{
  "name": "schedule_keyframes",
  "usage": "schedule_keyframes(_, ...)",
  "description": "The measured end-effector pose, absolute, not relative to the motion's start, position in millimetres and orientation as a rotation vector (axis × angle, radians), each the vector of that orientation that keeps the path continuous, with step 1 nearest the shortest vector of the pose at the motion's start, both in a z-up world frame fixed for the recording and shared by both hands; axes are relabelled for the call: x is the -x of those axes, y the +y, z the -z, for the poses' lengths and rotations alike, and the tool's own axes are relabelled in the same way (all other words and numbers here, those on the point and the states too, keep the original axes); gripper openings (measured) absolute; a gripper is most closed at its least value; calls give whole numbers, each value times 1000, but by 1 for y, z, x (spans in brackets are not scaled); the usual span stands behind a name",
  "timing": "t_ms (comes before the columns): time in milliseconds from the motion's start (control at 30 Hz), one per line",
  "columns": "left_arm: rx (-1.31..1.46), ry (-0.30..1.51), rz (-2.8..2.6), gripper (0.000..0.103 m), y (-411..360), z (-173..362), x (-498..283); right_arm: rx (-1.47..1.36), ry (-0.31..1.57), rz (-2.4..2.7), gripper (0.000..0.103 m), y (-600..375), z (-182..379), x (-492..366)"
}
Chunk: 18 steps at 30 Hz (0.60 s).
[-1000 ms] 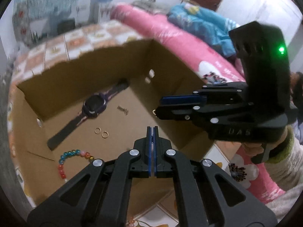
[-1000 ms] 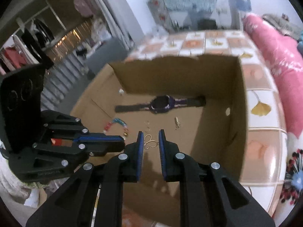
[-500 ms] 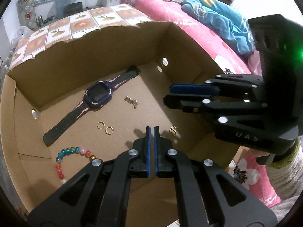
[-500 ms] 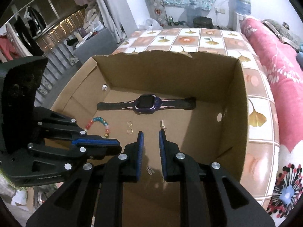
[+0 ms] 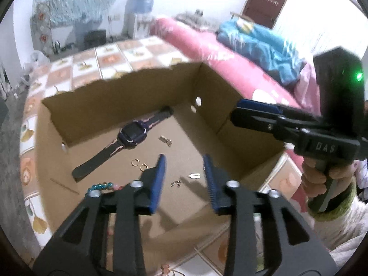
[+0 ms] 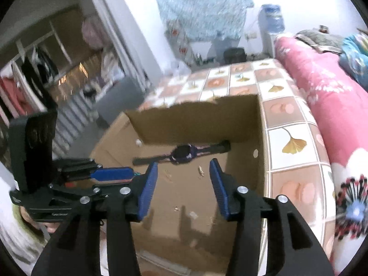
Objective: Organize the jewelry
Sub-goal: 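Move the left gripper out of the box to the gold flower charm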
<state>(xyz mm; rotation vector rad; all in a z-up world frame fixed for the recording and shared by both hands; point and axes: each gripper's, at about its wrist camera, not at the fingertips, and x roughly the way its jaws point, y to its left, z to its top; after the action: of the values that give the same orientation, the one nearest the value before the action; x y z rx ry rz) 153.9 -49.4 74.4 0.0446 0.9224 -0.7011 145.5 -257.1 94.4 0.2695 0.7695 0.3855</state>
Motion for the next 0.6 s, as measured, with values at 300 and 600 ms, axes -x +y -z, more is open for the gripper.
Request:
schedule_keyframes(300, 1, 767, 700, 72, -27, -110, -90, -353, 642, -348, 69, -270, -111, -86)
schedule_keyframes(600, -35, 713, 704, 84, -32, -111, -42, -365, 588, -299, 83, -280, -121, -43)
